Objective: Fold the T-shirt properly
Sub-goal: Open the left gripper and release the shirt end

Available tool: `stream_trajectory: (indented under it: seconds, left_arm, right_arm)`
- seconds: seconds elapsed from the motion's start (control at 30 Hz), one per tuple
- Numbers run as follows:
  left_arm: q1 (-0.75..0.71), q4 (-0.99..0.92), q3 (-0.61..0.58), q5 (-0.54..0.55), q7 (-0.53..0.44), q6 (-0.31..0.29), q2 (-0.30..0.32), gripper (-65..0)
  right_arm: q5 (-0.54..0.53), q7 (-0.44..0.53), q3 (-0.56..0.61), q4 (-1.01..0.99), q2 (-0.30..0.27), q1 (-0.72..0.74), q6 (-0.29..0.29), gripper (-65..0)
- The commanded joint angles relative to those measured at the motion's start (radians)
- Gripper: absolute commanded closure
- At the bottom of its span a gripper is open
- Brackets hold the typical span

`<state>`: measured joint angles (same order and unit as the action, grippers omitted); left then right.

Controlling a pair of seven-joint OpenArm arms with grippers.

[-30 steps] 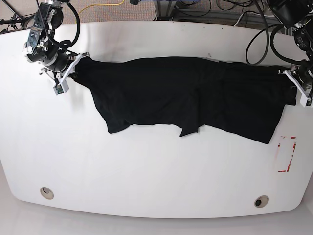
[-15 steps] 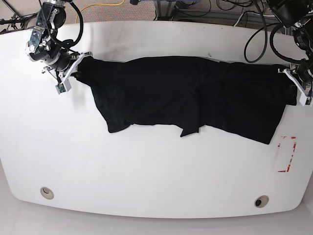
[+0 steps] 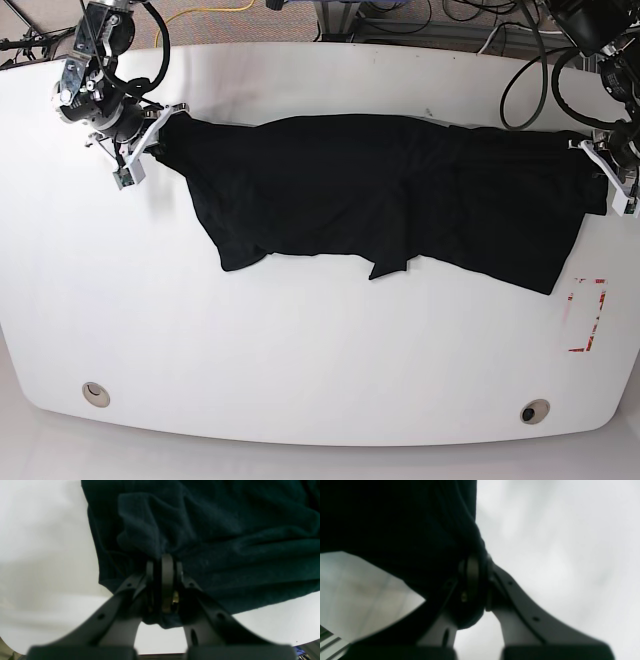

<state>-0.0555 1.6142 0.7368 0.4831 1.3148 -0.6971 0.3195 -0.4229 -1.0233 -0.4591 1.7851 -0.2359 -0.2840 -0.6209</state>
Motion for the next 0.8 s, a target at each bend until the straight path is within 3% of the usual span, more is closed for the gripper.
stream_trajectory:
  seconds: [0.0,0.27,0.4,0.53,0.6,0.77]
  left_arm:
    - [0.008,0.02,0.009,0.005,-0.018,-0.001,0.02,0.0]
    - [0.008,0.018,0.01,0.007,-0.028,-0.001,0.021,-0.7]
    - [0.006,0.016,0.01,0.006,-0.028,-0.001,0.021,-5.3]
    - [0.003,0.016,0.01,0.004,-0.029,-0.001,0.021,-15.3]
    - [-0.003,0.022,0.012,0.002,-0.021,-0.001,0.022,-26.2]
    - [-0.008,0.03,0.014,0.006,-0.007,-0.001,0.022,-38.3]
  right_arm:
    - [-0.007,0.011,-0.006,0.018,-0.017,-0.002,-0.001,-1.5]
    - [-0.005,0.011,-0.004,0.026,-0.014,-0.006,0.0,-2.3]
    - [-0.001,0.011,-0.004,0.026,-0.014,-0.003,0.0,-1.6]
    - [0.001,0.011,-0.004,0.027,-0.013,-0.004,-0.001,-1.6]
    - [-0.001,0.017,-0.007,0.025,-0.012,-0.015,-0.004,-1.4]
    - [-0.001,0.018,-0.007,0.026,-0.012,-0.016,-0.005,-1.3]
